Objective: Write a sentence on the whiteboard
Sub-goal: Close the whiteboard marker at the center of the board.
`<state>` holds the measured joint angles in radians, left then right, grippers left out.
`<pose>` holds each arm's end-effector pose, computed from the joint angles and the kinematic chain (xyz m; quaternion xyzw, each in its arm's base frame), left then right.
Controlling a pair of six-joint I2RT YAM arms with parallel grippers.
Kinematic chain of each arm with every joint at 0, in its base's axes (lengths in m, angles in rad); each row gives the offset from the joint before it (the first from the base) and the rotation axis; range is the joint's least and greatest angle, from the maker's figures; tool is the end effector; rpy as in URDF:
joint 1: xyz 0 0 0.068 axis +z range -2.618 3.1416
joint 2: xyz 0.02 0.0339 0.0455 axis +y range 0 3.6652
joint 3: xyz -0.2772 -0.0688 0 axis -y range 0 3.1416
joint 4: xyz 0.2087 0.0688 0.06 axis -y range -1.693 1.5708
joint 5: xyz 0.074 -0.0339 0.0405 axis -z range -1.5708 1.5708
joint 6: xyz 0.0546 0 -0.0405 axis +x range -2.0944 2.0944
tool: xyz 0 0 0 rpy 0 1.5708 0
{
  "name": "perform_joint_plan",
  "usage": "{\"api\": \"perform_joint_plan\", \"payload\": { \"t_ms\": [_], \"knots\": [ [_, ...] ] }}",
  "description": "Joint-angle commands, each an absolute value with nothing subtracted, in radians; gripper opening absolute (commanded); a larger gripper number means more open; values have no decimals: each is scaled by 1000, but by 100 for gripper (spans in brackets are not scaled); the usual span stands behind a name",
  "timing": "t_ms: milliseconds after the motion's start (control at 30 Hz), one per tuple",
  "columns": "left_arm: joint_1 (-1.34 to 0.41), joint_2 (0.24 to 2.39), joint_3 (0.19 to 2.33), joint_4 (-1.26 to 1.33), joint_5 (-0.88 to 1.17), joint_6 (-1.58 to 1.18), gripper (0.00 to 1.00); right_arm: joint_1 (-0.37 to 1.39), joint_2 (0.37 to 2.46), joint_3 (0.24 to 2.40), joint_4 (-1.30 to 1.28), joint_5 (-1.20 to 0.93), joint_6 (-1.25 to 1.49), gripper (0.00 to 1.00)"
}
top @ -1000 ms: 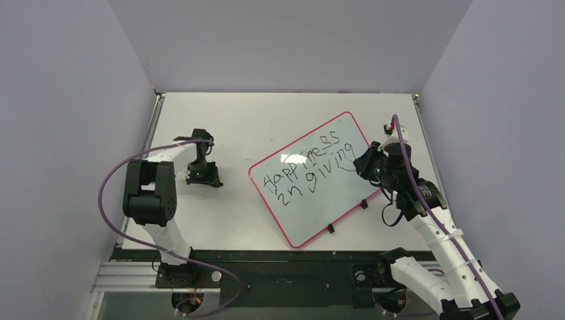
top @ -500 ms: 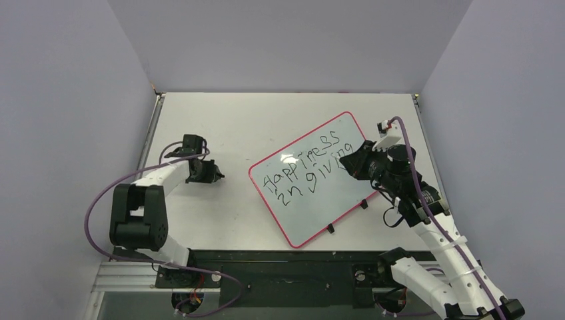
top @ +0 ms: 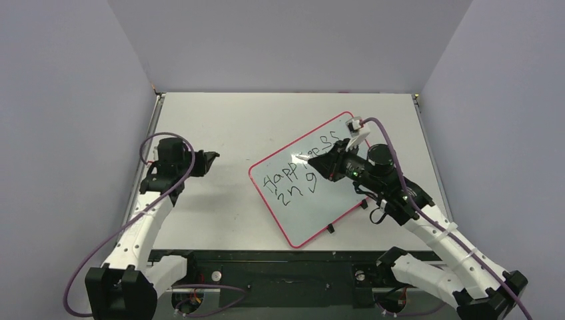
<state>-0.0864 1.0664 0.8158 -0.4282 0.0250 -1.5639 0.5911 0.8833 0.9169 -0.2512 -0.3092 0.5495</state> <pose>0.2023 -0.0189 0.2818 -0.6035 0.6706 -0.3245 0.2843 0.1350 0.1106 0.3675 -0.1124 0.7682 0.4351 0.4559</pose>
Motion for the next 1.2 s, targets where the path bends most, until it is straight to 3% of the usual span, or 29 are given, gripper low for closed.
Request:
{"api": "perform_joint_plan", "payload": {
  "t_ms": [0, 233, 500, 1167],
  "knots": [
    [-91, 977, 812, -358, 95, -1579, 0, 717, 945, 991, -103, -258, 509, 0],
    [-103, 875, 793, -338, 196, -1651, 0, 838, 1075, 1047, 57, -223, 495, 0],
    [-122, 784, 746, -263, 223, -1760, 0, 940, 1247, 1163, 73, -152, 439, 0],
    [-133, 755, 679, -160, 289, -1851, 0, 980, 1434, 1299, 96, -111, 438, 0]
  ]
}}
